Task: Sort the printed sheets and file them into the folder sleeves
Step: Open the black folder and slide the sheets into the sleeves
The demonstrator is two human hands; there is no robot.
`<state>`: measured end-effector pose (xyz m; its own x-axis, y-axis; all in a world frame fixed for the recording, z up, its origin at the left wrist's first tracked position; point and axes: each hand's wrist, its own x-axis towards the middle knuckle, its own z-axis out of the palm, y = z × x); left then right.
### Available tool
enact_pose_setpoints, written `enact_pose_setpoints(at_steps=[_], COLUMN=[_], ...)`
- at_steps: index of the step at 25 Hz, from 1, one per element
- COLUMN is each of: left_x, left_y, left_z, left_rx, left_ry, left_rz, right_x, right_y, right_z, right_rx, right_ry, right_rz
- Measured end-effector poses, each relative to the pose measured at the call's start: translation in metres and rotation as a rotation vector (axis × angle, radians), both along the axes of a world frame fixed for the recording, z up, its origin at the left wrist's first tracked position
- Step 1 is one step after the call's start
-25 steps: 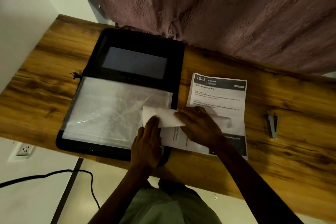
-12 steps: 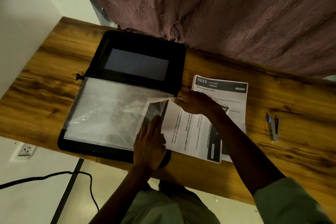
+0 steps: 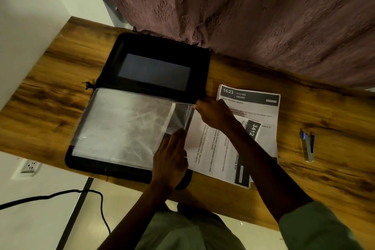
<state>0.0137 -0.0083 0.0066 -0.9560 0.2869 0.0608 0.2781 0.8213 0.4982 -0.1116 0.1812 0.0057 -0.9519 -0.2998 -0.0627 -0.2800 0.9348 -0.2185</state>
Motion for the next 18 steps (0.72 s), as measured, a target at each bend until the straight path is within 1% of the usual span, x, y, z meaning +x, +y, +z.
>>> enact_pose_setpoints(at_steps=[2, 4, 6, 8, 11, 13, 15, 18], left_x=[0.0, 0.001, 0.003, 0.005, 0.005, 0.004, 0.002, 0.0], left_y=[0.0, 0.0, -0.002, -0.004, -0.005, -0.004, -0.004, -0.002], left_z=[-0.003, -0.006, -0.009, -0.013, -0.014, -0.013, -0.012, -0.011], left_rx=[-0.028, -0.035, -0.06, -0.089, -0.09, -0.112, -0.137, -0.107], left_ry=[0.015, -0.005, -0.052, -0.1, -0.191, -0.238, -0.257, -0.243], left_rz=[-0.017, -0.031, -0.04, -0.048, -0.032, -0.017, -0.016, -0.019], right_x=[-0.007, -0.01, -0.01, -0.006, -0.003, 0.005, 0.016, 0.021], right_y=[-0.005, -0.012, -0.022, -0.027, -0.019, -0.005, 0.005, 0.009], right_z=[-0.001, -0.01, -0.019, -0.025, -0.024, -0.022, -0.023, -0.03], right_rx=[0.124, 0.214, 0.257, 0.237, 0.158, 0.109, 0.085, 0.058], right_ry=[-0.037, -0.015, 0.009, 0.027, 0.029, 0.08, 0.148, 0.122], right_rz=[-0.054, -0.088, -0.159, -0.228, -0.253, -0.293, -0.365, -0.371])
